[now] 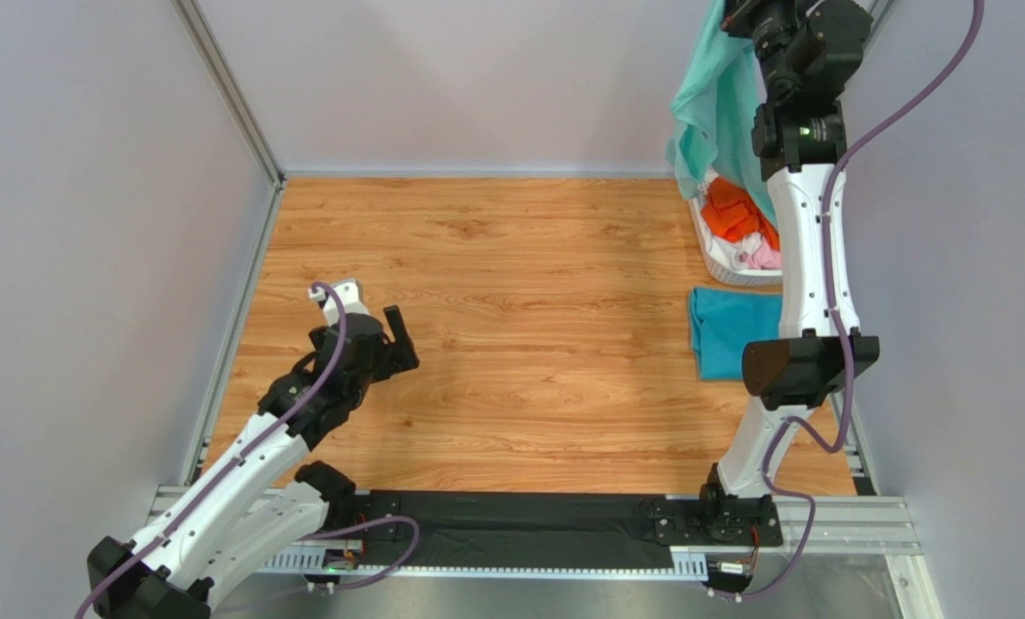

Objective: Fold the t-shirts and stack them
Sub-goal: Move the tshirt to the center of the board

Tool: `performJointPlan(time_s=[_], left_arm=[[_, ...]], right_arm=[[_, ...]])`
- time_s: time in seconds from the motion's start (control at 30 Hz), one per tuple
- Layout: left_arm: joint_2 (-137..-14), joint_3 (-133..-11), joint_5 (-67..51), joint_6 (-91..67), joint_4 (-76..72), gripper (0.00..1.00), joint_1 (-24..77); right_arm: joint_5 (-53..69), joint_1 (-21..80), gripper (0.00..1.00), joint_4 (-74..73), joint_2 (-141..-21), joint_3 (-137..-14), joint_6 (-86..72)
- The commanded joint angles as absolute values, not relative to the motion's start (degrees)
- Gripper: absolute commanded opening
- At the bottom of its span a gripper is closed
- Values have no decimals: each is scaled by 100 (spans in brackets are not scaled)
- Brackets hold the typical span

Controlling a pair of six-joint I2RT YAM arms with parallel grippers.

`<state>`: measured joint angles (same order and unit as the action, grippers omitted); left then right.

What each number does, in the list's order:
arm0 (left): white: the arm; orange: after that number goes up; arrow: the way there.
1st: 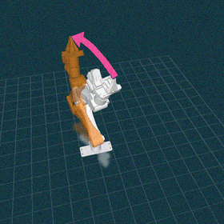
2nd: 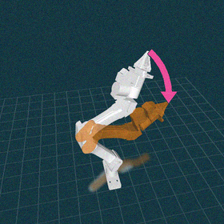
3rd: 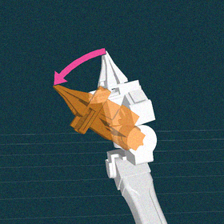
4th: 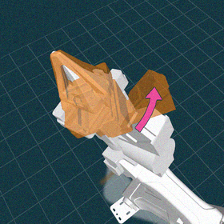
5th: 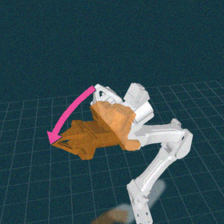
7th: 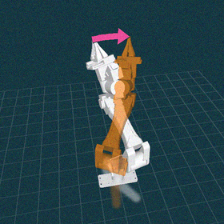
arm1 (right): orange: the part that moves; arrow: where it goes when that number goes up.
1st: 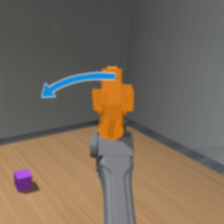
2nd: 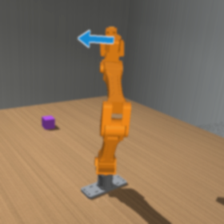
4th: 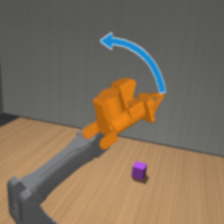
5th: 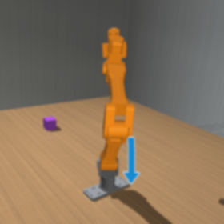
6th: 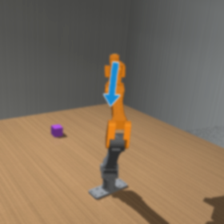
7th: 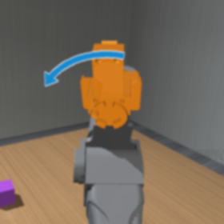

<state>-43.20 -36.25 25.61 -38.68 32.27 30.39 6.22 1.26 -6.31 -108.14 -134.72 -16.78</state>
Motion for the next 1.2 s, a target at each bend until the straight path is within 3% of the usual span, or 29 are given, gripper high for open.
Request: performJointPlan(time_s=[0.0, 0.33, 0.53, 0.67, 0.93, 1.17], left_arm=[[-4289, -3744, 2514, -3867, 3111, 100, 3041], [-3929, -3691, 2294, -3964, 3111, 100, 3041], [-3596, -3849, 2039, -4209, 3480, 100, 3041], [-3209, -3762, 1916, -4516, 3831, 100, 3041], [-2610, -3261, 1714, -5203, 4201, 100, 3041], [-3312, -3129, 1670, -5273, 3894, 100, 3024]], right_arm=[[1019, 605, 0, -158, -10494, -13772, -1881], [1029, 2336, 0, -157, -10310, -13966, -1495], [290, 3155, 0, -185, -9994, -13062, -1476], [-260, 3155, 0, -211, -9468, -11895, -1837], [-1546, 2901, 0, 245, -8009, -7197, -2329], [-2285, 2558, 0, 150, -7866, -5363, -2496]])
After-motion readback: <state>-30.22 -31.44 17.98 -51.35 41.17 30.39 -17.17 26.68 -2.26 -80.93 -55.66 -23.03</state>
